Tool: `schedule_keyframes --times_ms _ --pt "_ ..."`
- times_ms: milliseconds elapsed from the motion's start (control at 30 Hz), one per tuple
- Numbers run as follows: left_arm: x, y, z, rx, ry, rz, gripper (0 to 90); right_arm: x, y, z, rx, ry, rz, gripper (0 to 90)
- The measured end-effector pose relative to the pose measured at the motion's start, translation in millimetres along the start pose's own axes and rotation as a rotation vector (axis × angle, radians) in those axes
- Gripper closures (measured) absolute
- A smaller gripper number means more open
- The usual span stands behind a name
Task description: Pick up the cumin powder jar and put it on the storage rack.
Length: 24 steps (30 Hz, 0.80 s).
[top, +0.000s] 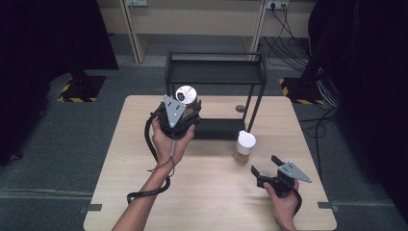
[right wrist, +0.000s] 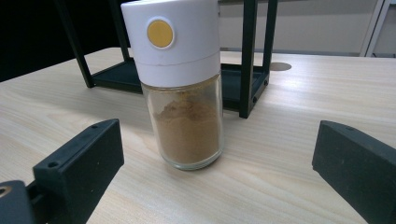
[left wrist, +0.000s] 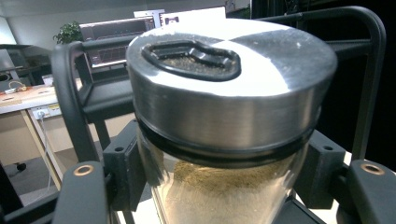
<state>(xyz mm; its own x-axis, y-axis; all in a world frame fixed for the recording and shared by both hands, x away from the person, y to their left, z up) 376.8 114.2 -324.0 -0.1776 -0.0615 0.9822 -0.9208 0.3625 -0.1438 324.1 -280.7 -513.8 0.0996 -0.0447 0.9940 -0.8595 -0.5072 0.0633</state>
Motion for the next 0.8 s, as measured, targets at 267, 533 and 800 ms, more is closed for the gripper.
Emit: schedule_keyframes --times_ms 267,533,800 --pt "21.4 -4.5 -2.9 0.001 -0.012 0.015 31.1 0.1 0.0 0.4 0.000 -0.003 -0.001 2.2" --pt "33.7 -13.1 -2.7 0.005 -0.011 0.032 31.1 0.1 0.0 0.5 0.001 -0.004 -0.002 2.2" --pt "46.9 -21.4 -2.6 0.009 -0.006 0.049 31.1 0.0 0.2 0.9 0.002 -0.007 0.001 2.1"
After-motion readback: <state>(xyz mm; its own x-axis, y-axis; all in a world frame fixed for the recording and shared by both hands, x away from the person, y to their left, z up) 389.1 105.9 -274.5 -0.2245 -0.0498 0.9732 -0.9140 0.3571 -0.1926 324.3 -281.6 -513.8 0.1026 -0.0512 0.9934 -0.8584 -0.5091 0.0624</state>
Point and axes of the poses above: each handheld gripper's, and its own axes: y roughly backward along the jaws, x roughly out of its top, z roughly to its right, the point moved 10 cm from there along -y, roughly forward along the jaws, and after that the axes turned 10 degrees about z, right-handed, at the moved point
